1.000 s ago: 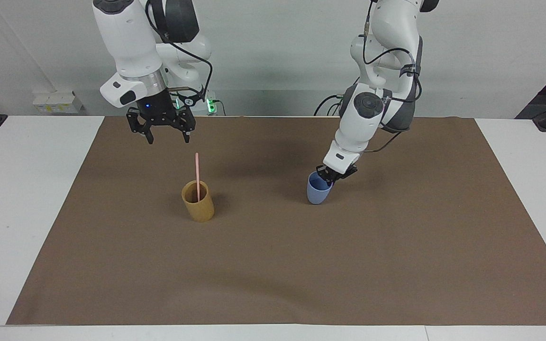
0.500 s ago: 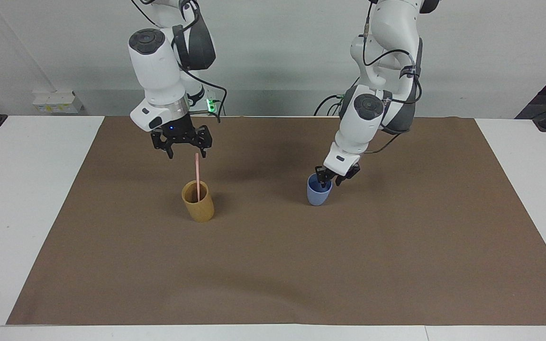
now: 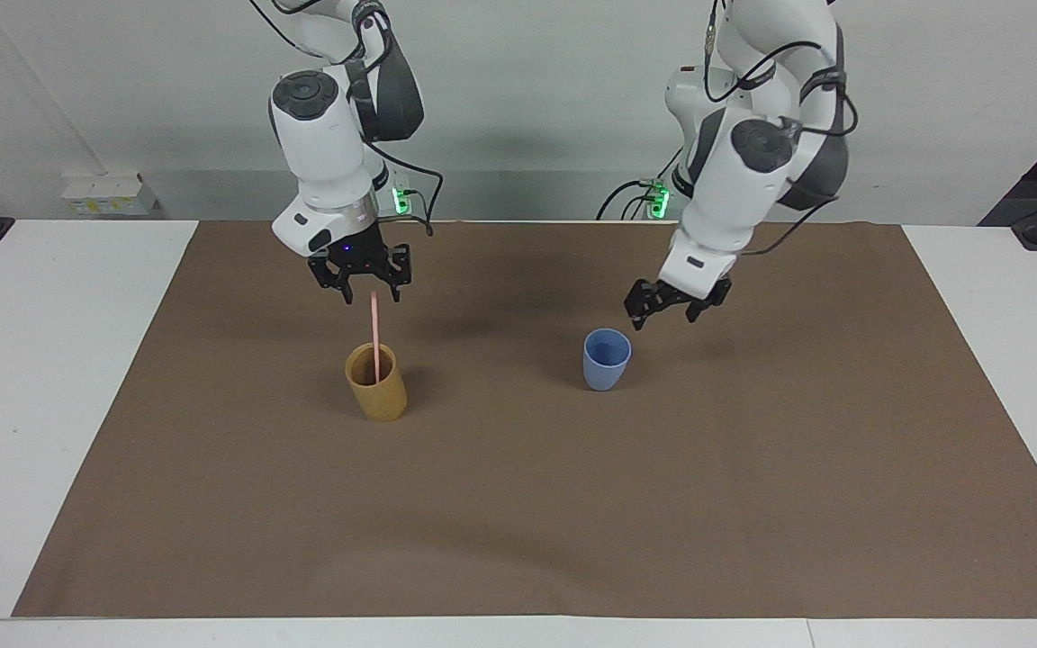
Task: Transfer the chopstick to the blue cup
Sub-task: 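Release the blue cup with the left gripper and withdraw it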
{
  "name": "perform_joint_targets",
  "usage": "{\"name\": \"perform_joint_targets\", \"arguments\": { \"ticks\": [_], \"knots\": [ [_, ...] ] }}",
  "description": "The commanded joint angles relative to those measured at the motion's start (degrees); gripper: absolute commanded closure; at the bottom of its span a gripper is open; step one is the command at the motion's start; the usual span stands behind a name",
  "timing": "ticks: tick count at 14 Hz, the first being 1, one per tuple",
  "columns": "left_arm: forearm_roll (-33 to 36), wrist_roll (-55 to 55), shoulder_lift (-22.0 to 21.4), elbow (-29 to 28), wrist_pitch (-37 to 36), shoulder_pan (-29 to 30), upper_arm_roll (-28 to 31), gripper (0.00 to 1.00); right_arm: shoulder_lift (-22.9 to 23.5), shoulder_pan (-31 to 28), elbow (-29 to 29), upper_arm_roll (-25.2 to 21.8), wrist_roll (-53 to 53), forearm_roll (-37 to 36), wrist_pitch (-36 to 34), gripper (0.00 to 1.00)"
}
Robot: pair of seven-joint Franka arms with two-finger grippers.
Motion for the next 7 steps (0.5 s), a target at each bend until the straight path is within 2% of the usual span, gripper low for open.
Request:
{"name": "perform_joint_targets", "arguments": {
  "ticks": [1, 2, 5, 7],
  "knots": [
    [-0.4, 12.0, -2.9, 2.8, -10.8, 9.0, -0.2, 0.0, -2.3, -0.1, -3.6, -0.1, 0.2, 0.6, 2.2, 0.33],
    [-0.2, 16.2, -2.9, 3.8, -12.8, 11.7, -0.1, 0.0, -2.3, -0.1, -3.6, -0.1, 0.3, 0.6, 2.4, 0.34],
    [-0.2, 24.0, -3.5, 5.2, -13.8, 18.6, 0.1, 0.0, -2.3, -0.1, -3.6, -0.1, 0.2, 0.6, 2.7, 0.52],
    [0.4, 25.1, -4.2, 5.2, -14.2, 19.3, 0.1, 0.0, -2.3, 0.0, -3.6, -0.1, 0.3, 0.6, 3.0, 0.52]
  ]
}}
